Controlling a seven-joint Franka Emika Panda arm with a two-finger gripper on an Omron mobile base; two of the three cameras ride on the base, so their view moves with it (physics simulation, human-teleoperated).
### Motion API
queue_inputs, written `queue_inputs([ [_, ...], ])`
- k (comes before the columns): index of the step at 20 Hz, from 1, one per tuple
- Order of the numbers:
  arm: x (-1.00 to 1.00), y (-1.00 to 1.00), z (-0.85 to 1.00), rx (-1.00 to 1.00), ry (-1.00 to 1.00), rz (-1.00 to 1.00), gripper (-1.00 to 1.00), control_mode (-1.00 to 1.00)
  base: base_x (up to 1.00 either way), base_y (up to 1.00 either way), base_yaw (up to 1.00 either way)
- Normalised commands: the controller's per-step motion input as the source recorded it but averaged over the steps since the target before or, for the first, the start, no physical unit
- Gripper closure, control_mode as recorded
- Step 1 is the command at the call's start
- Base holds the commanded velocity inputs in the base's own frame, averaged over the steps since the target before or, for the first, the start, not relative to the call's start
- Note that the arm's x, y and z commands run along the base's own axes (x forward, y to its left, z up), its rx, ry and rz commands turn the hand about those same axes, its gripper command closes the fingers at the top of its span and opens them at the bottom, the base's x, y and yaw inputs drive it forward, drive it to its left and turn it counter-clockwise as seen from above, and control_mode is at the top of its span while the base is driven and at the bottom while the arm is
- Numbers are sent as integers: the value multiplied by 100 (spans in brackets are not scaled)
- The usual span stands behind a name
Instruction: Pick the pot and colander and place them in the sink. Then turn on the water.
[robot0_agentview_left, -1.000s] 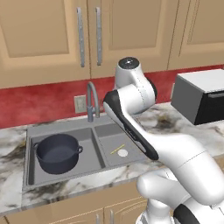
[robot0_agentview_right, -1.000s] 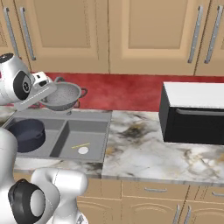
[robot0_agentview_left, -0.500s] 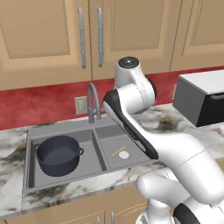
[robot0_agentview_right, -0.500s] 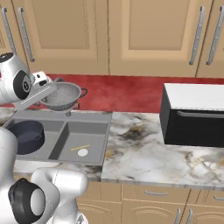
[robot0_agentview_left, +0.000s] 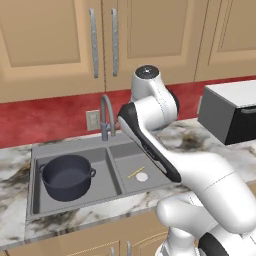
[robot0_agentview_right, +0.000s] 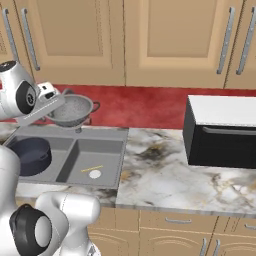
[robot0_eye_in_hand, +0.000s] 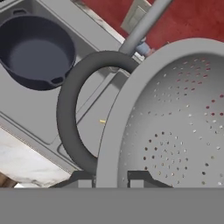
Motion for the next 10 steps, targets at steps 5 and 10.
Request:
queue_inputs([
  [5,2,-4,-20,7,9,10,100,-100,0,0,0],
  [10,0,-7,-49,2,19,23,100,-100,0,0,0],
])
